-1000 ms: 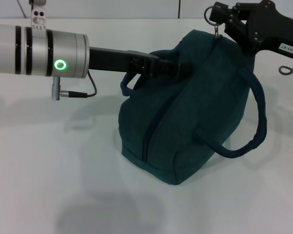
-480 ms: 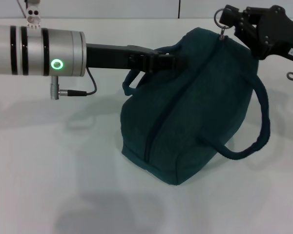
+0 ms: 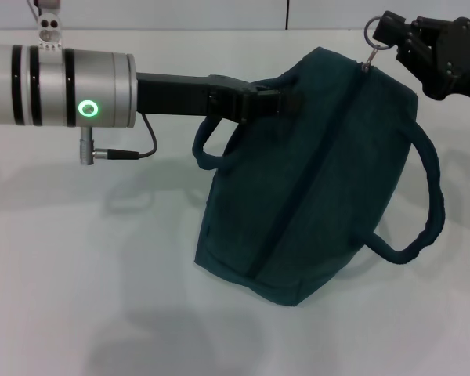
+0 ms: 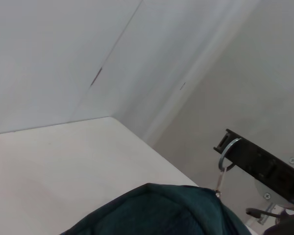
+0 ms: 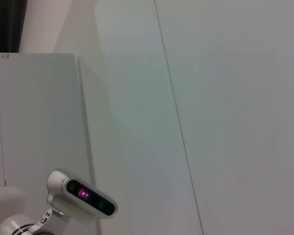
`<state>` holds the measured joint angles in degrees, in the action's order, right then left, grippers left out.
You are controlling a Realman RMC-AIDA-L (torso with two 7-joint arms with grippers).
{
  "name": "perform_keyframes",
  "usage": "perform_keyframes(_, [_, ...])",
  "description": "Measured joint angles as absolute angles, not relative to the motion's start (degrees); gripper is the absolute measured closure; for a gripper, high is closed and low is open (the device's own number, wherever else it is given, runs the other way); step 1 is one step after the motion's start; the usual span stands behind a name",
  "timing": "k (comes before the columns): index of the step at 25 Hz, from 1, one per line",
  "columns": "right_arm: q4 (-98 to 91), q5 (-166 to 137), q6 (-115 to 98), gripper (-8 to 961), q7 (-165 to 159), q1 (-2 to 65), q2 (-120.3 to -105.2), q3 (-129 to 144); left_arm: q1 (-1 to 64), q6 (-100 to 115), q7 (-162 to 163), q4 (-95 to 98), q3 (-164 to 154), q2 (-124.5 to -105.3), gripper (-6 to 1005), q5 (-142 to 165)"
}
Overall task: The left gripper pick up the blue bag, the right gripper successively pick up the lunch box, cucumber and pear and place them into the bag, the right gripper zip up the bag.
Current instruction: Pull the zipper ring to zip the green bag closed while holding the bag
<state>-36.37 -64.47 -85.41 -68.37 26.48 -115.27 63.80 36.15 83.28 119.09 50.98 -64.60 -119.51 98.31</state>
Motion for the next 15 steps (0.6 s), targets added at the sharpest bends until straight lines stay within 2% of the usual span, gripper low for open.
perform_keyframes(15, [-31.08, -64.14, -89.85, 910, -69.34, 26.78, -114.92, 58.82, 35.53, 87.83, 114.15, 50.4, -64.59, -119.58, 951, 95.21])
